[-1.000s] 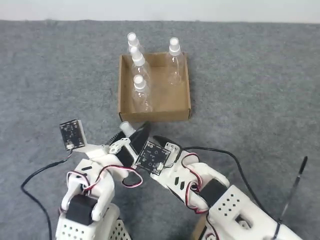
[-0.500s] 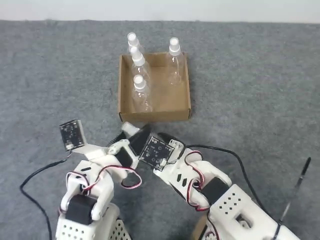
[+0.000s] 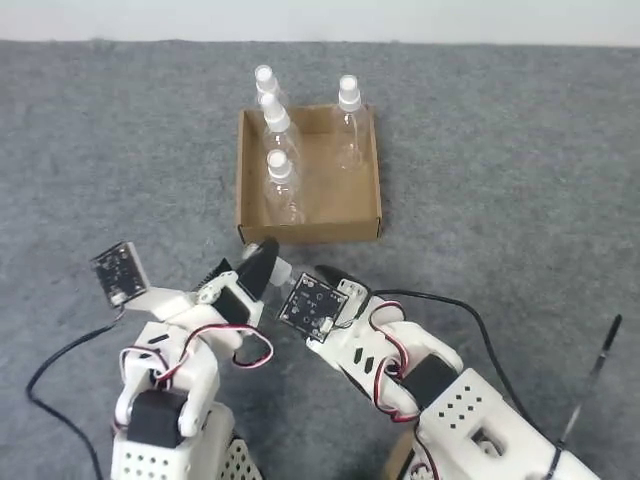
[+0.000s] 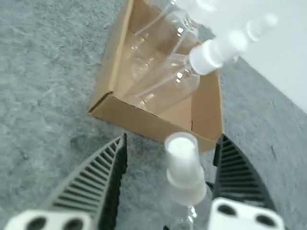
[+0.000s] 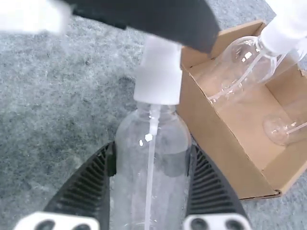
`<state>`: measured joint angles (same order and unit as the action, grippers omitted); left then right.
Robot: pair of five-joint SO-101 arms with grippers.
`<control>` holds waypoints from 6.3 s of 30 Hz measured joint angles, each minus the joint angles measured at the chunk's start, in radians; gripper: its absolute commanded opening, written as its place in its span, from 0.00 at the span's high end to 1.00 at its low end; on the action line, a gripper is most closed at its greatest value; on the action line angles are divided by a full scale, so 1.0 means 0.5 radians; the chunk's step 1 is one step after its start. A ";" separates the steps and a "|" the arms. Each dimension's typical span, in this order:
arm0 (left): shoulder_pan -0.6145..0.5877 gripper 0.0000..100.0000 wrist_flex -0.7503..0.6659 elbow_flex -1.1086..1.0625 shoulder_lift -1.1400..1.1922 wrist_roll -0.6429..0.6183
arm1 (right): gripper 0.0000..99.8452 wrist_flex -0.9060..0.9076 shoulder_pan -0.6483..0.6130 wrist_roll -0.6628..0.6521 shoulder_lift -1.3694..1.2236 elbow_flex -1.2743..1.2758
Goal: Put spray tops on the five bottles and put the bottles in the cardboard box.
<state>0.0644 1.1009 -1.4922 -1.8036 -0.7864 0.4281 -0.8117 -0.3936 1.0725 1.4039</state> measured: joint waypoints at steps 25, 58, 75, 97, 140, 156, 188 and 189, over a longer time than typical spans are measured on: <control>-0.276 0.73 0.000 0.107 0.000 -0.043 | 0.96 0.227 0.114 0.037 0.884 0.218; 0.175 0.73 0.000 0.110 0.000 -0.052 | 0.96 0.245 0.025 0.150 1.433 0.454; 0.408 0.73 0.000 0.114 -0.003 0.080 | 0.96 0.245 0.021 0.141 1.430 0.494; 0.218 0.73 0.000 0.110 -0.003 0.095 | 0.96 0.245 0.015 0.129 1.430 0.494; -0.420 0.73 -0.359 -0.209 -0.003 0.663 | 0.96 0.245 0.224 0.129 1.430 0.494; -0.414 0.98 -0.368 -0.267 -0.003 0.911 | 0.96 0.245 0.295 0.129 1.430 0.494; -0.420 0.99 0.279 -0.411 0.000 0.921 | 0.96 0.245 0.295 0.126 1.430 0.494; -0.420 0.99 0.301 -0.411 0.000 0.921 | 0.96 0.245 0.295 0.126 1.430 0.494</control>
<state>-0.1458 1.2513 -1.6978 -1.8036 -0.3261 0.5508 -0.6644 -0.3307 1.7875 1.6510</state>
